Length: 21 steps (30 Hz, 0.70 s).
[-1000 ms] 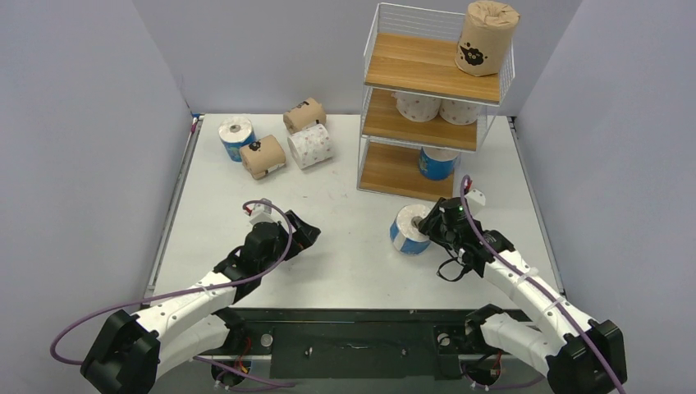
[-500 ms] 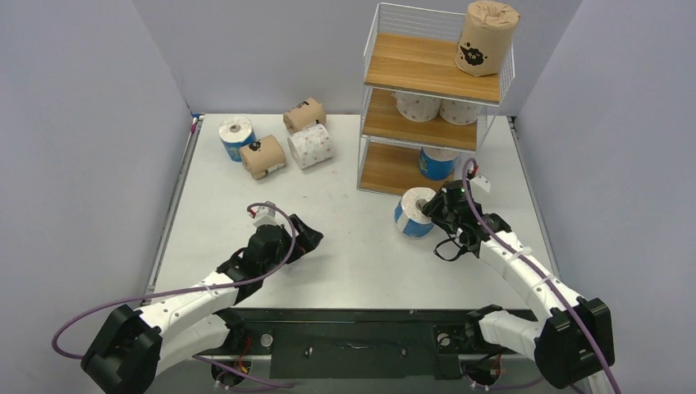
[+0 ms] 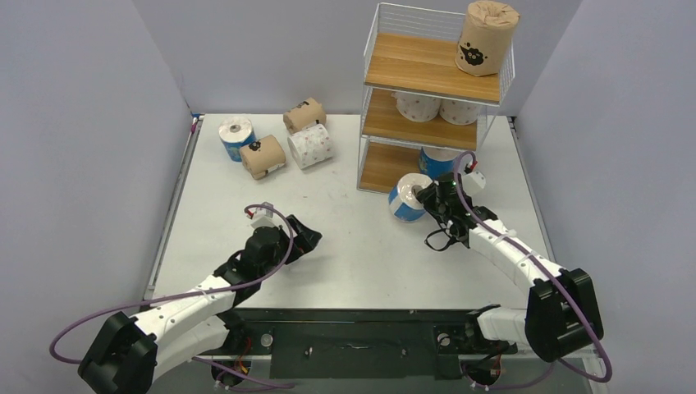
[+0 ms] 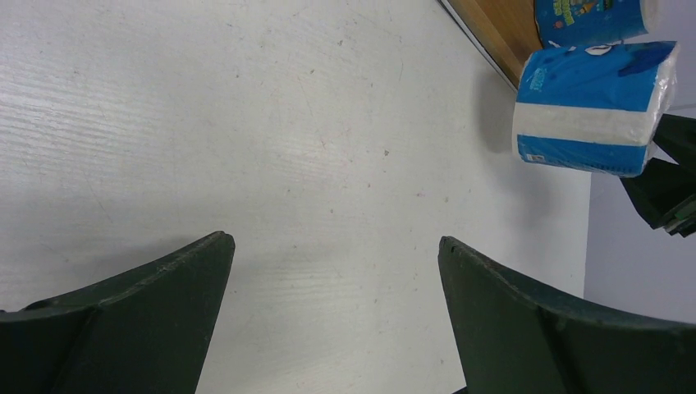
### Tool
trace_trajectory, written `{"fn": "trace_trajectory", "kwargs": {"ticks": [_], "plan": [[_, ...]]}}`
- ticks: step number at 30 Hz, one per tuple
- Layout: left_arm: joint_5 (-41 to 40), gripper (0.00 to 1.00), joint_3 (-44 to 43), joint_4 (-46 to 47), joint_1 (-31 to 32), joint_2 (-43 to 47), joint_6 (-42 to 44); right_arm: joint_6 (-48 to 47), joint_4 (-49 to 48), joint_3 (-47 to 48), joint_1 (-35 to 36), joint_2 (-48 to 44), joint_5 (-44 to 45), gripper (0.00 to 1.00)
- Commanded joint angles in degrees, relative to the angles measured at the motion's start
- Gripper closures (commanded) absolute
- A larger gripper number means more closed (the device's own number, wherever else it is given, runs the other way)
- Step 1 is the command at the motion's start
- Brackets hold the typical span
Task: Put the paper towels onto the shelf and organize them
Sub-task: Place the paper towel on the shelf.
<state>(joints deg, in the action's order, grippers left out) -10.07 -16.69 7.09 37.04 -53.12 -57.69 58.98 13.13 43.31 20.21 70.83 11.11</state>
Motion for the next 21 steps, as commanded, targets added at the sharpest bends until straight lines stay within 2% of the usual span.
{"fn": "trace_trajectory", "kwargs": {"ticks": [1, 21], "plan": [[-0.87, 0.05, -0.18, -0.02, 0.23, 1.74, 1.75, 4.79, -10.41, 2.09, -0.43, 1.74, 3.75, 0.76], [-2.37, 0.04, 0.81, -3.22, 0.31, 6.85, 3.74, 10.09, -18.42, 4.94, -0.43, 11.96, 7.03, 0.76]]}}
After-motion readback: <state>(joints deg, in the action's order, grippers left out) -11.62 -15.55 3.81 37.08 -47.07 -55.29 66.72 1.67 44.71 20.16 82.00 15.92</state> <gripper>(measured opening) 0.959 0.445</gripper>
